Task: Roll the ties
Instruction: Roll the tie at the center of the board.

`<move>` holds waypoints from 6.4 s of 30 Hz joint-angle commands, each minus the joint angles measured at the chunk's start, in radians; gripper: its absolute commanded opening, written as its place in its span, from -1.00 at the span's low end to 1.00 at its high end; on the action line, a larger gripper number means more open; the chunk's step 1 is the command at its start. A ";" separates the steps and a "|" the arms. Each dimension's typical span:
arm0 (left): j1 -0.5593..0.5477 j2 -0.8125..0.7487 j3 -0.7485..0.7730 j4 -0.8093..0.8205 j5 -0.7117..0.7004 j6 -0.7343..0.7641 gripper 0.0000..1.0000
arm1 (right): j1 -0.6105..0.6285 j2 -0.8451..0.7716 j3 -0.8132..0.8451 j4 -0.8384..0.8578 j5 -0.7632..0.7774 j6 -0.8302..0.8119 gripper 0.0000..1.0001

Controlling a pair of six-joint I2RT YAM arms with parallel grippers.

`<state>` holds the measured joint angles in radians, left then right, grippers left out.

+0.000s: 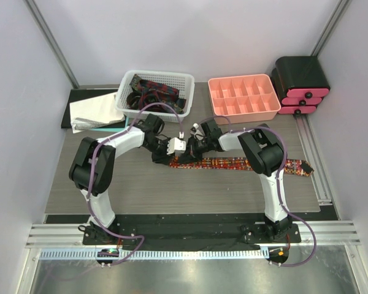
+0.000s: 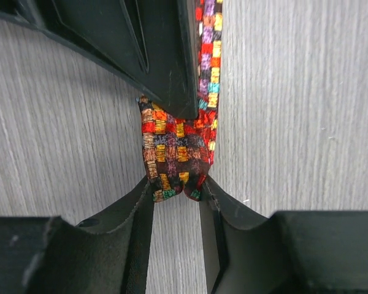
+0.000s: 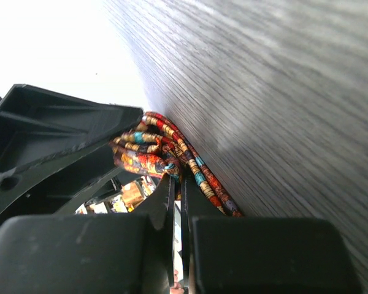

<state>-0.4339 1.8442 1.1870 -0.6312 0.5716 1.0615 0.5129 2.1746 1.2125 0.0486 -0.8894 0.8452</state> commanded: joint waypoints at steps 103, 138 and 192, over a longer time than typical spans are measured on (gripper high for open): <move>-0.097 0.029 0.089 -0.021 -0.004 0.043 -0.21 | 0.013 0.042 0.036 -0.138 0.193 -0.068 -0.97; -0.098 0.116 0.175 -0.157 -0.118 0.008 -0.61 | 0.041 -0.075 0.007 0.025 0.150 0.063 -0.38; -0.164 0.087 0.060 0.073 -0.226 -0.048 -0.38 | -0.022 -0.090 -0.041 -0.158 0.190 -0.095 -0.97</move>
<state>-0.5941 1.9366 1.2980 -0.5999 0.4183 0.9550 0.4679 2.0968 1.1759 -0.0559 -0.7780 0.7837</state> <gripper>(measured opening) 0.391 0.033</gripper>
